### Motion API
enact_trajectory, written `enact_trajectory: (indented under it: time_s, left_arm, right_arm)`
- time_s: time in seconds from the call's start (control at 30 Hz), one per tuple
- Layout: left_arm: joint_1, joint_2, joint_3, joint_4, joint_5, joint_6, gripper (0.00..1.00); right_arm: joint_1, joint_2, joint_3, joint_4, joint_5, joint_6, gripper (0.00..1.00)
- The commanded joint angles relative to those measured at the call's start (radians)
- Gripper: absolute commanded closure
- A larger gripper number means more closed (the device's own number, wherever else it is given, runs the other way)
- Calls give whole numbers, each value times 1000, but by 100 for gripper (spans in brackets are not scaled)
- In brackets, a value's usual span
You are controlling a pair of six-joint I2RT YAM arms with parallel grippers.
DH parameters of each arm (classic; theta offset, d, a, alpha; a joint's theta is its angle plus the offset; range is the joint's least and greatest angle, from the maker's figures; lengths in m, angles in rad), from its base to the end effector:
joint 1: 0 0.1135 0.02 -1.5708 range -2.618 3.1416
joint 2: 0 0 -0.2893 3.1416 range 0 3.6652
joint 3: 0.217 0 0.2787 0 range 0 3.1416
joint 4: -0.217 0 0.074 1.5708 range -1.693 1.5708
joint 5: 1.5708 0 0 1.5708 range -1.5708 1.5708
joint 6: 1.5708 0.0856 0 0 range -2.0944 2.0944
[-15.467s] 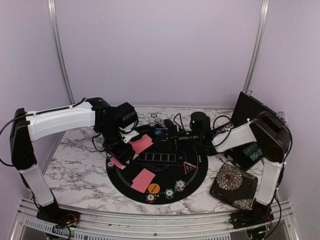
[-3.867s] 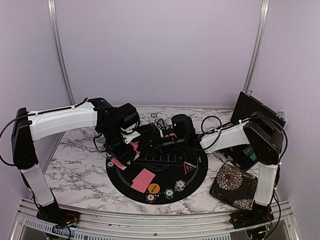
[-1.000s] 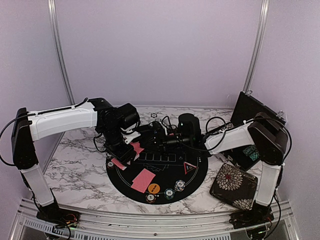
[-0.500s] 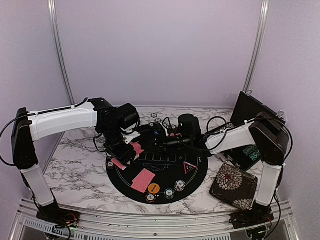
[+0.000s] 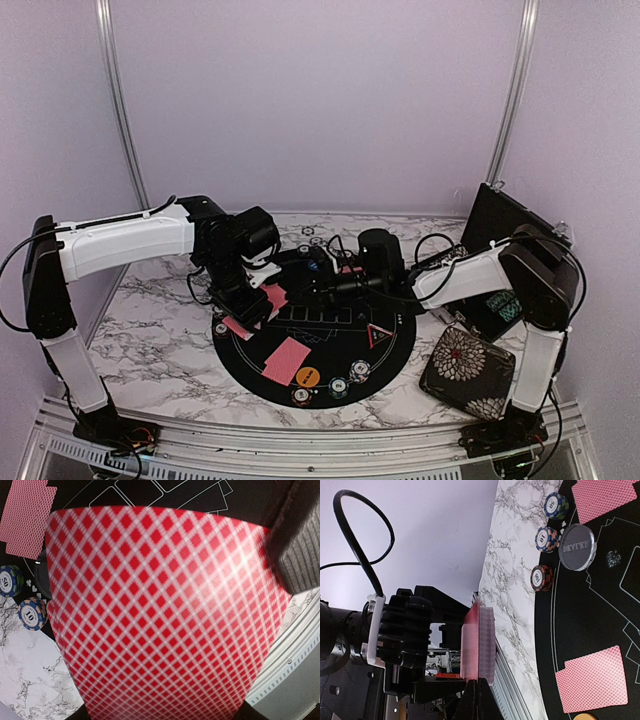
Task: Distribute texas hold em gaming equipment
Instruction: Flop the poker card in the community card area.
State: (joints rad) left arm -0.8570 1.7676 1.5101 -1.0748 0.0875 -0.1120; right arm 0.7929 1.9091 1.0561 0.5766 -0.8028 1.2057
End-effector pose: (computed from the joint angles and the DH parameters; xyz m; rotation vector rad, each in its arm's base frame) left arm 0.2514 -0.3017 0.2312 1.0911 2.7497 -0.2797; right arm 0.2850 0.3771 0.1844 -0.2456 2.3531 1.9493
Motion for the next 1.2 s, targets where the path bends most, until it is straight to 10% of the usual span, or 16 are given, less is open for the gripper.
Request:
enact_trajectory:
  time_s: [0.0, 1.17]
  left_arm:
    - [-1, -25, 6, -16, 0, 8, 56]
    - [1, -28, 5, -16, -7, 5, 56]
  right_arm:
    - [-13, -44, -8, 57, -13, 28, 100]
    - [-117, -200, -171, 102, -30, 32, 100]
